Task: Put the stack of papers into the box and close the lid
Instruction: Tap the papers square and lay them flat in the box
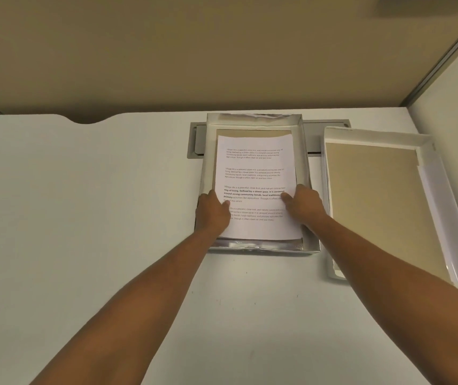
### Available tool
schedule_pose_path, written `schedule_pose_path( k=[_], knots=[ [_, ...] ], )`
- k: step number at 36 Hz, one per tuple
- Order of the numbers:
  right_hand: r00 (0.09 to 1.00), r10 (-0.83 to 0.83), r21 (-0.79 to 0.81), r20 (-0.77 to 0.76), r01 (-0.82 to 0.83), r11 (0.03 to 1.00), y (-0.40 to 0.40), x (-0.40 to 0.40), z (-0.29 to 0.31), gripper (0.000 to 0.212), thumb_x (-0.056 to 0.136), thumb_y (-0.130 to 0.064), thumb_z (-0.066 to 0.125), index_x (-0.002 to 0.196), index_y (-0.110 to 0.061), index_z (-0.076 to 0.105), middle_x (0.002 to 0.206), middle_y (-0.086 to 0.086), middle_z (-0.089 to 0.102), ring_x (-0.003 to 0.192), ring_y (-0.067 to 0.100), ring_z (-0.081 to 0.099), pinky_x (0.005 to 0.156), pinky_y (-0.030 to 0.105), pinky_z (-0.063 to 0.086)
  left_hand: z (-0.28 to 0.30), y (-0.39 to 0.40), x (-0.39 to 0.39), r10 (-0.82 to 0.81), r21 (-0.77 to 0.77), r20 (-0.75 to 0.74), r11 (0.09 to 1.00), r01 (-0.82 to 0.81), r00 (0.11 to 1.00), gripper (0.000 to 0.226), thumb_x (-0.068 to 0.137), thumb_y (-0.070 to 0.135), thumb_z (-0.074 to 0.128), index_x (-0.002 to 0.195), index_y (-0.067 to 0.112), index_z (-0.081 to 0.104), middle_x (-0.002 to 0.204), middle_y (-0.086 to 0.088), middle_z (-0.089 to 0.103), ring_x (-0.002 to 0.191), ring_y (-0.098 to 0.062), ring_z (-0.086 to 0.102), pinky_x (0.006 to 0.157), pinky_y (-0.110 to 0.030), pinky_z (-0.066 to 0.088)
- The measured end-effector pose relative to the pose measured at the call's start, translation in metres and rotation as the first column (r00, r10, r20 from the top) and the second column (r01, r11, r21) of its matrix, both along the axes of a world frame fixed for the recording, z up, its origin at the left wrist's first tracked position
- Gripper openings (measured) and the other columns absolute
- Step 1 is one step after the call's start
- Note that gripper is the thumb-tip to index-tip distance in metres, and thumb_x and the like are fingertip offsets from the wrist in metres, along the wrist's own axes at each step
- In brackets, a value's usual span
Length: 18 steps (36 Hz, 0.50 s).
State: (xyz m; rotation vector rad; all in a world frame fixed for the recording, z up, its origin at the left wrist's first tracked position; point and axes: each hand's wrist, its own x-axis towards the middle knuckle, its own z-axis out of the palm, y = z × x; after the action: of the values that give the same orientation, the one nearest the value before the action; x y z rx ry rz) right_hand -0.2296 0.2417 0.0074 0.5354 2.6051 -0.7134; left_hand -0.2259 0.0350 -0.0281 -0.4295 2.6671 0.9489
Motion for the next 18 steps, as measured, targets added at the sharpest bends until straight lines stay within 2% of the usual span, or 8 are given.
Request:
schedule_pose_path(
  k=[3, 6, 8, 10, 11, 14, 16, 18],
  knots=[
    [0.995, 0.095, 0.092, 0.009, -0.095, 0.991, 0.002, 0.001, 0.011, 0.048, 0.1, -0.04, 0.049, 0.125, 0.001, 0.053, 0.121, 0.019, 0.062, 0.11, 0.034, 0.06, 0.074, 0.029, 0.039, 0.003, 0.002, 0.0, -0.037, -0.042, 0.02, 0.998, 0.037, 0.999, 0.053, 0.094, 0.038, 0.059, 0.132, 0.003, 0.046, 0.125, -0.019, 0.055, 0.116, -0.034, 0.055, 0.094, -0.042, 0.048],
    [0.976, 0.214, 0.203, 0.022, -0.214, 0.955, 0.005, 0.013, 0.019, 0.05, 0.097, -0.043, 0.054, 0.122, 0.0, 0.053, 0.118, 0.019, 0.063, 0.108, 0.035, 0.061, 0.073, 0.03, 0.039, 0.008, 0.002, 0.004, -0.085, -0.066, 0.061, 0.994, 0.089, 0.994, 0.089, 0.089, 0.05, 0.063, 0.15, 0.0, 0.021, 0.139, -0.022, 0.048, 0.13, -0.036, 0.046, 0.105, -0.044, 0.044],
    [0.952, 0.299, 0.232, 0.058, -0.304, 0.924, 0.01, 0.025, 0.019, 0.052, 0.092, -0.045, 0.061, 0.119, -0.001, 0.053, 0.115, 0.018, 0.064, 0.104, 0.034, 0.062, 0.071, 0.03, 0.04, 0.01, 0.001, 0.007, -0.124, -0.06, 0.11, 0.99, 0.131, 0.986, 0.108, 0.084, 0.055, 0.067, 0.154, 0.001, 0.006, 0.148, -0.023, 0.037, 0.138, -0.037, 0.037, 0.112, -0.045, 0.037],
    [0.92, 0.37, 0.24, 0.126, -0.39, 0.889, 0.014, 0.038, 0.018, 0.062, 0.087, -0.048, 0.067, 0.125, -0.003, 0.048, 0.114, 0.018, 0.065, 0.102, 0.033, 0.062, 0.071, 0.031, 0.043, 0.012, -0.003, 0.01, -0.171, -0.066, 0.184, 0.98, 0.186, 0.968, 0.12, 0.078, 0.058, 0.071, 0.155, 0.003, -0.003, 0.153, -0.022, 0.031, 0.142, -0.037, 0.033, 0.114, -0.046, 0.035],
    [0.902, 0.401, 0.246, 0.161, -0.43, 0.869, 0.015, 0.044, 0.018, 0.071, 0.086, -0.049, 0.069, 0.134, -0.003, 0.042, 0.115, 0.017, 0.064, 0.102, 0.032, 0.063, 0.072, 0.032, 0.044, 0.014, -0.005, 0.013, -0.198, -0.067, 0.224, 0.974, 0.218, 0.954, 0.125, 0.075, 0.058, 0.074, 0.155, 0.003, -0.005, 0.154, -0.021, 0.031, 0.141, -0.036, 0.034, 0.113, -0.046, 0.037],
    [0.858, 0.458, 0.267, 0.23, -0.509, 0.819, 0.013, 0.053, 0.015, 0.106, 0.082, -0.05, 0.072, 0.155, -0.002, 0.011, 0.126, 0.018, 0.058, 0.112, 0.032, 0.06, 0.085, 0.035, 0.049, 0.019, -0.009, 0.017, -0.281, -0.113, 0.322, 0.937, 0.331, 0.904, 0.13, 0.07, 0.057, 0.08, 0.155, 0.003, -0.002, 0.151, -0.018, 0.035, 0.137, -0.034, 0.04, 0.109, -0.043, 0.042],
    [0.845, 0.479, 0.282, 0.239, -0.532, 0.798, 0.009, 0.057, 0.013, 0.113, 0.082, -0.048, 0.073, 0.156, -0.003, 0.001, 0.132, 0.02, 0.054, 0.116, 0.034, 0.058, 0.091, 0.037, 0.05, 0.023, -0.011, 0.022, -0.314, -0.181, 0.362, 0.9, 0.397, 0.878, 0.126, 0.068, 0.054, 0.082, 0.153, 0.0, 0.007, 0.148, -0.019, 0.038, 0.134, -0.034, 0.043, 0.106, -0.039, 0.043],
    [0.846, 0.485, 0.292, 0.221, -0.532, 0.795, 0.006, 0.058, 0.013, 0.113, 0.083, -0.045, 0.074, 0.156, -0.002, 0.0, 0.133, 0.021, 0.052, 0.117, 0.035, 0.058, 0.092, 0.039, 0.049, 0.025, -0.012, 0.025, -0.342, -0.23, 0.372, 0.867, 0.442, 0.863, 0.117, 0.068, 0.052, 0.083, 0.149, -0.001, 0.019, 0.142, -0.018, 0.043, 0.127, -0.031, 0.049, 0.1, -0.036, 0.046]
  ],
)
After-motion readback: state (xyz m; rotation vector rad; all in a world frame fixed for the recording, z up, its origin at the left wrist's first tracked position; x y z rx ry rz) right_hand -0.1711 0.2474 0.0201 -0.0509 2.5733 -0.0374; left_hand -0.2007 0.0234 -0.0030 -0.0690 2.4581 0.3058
